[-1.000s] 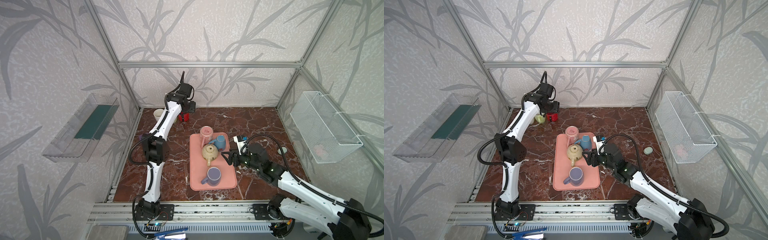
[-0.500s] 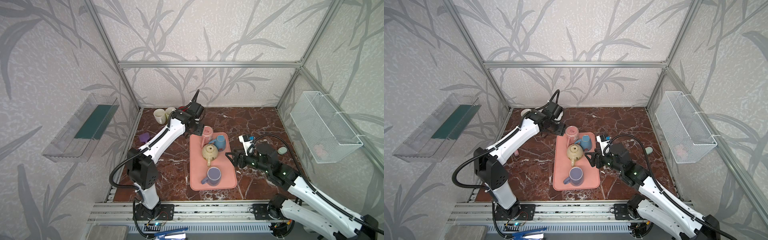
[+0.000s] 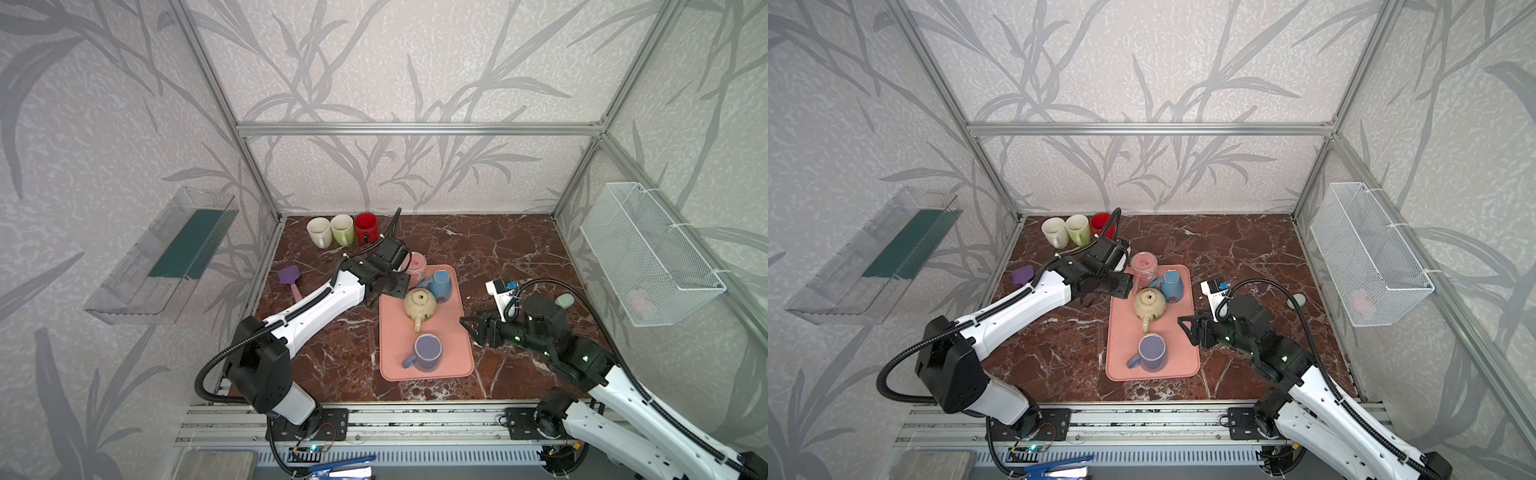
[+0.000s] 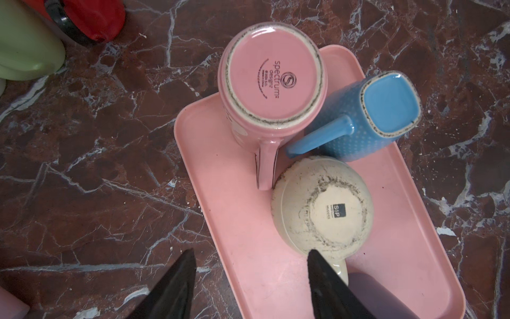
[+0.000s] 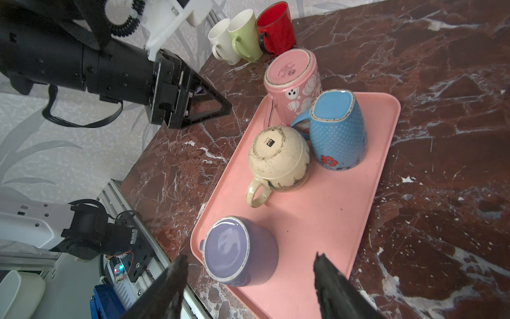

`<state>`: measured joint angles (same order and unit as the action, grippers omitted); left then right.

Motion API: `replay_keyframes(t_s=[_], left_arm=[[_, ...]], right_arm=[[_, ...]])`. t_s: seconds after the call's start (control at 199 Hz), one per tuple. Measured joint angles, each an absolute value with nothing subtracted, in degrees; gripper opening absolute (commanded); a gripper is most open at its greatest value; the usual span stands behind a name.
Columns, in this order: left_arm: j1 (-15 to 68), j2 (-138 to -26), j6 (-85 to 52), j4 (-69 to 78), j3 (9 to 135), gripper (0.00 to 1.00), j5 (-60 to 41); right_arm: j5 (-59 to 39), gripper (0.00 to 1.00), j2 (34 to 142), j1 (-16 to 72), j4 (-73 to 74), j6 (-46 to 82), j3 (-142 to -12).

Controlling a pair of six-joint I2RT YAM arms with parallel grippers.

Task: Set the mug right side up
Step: 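Swing the left gripper back while the right gripper moves over the lavender mug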

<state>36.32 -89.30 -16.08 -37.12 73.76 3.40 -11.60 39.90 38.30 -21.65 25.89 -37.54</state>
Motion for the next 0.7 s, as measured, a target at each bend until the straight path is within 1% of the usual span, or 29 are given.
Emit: replay_keyframes(t_s=[0.377,0.703], left_arm=[[36.32,-99.24,-16.01,-35.18,77.89,0.54,4.27],[36.32,-103.74,-15.31,-35.09,81.32,0.5,4.49]], right_arm=[[-11.0,0.72,41.89,38.3,-23.14,25.43,-37.54],[-10.98,0.72,45.01,37.95,-23.09,23.79,-37.54]])
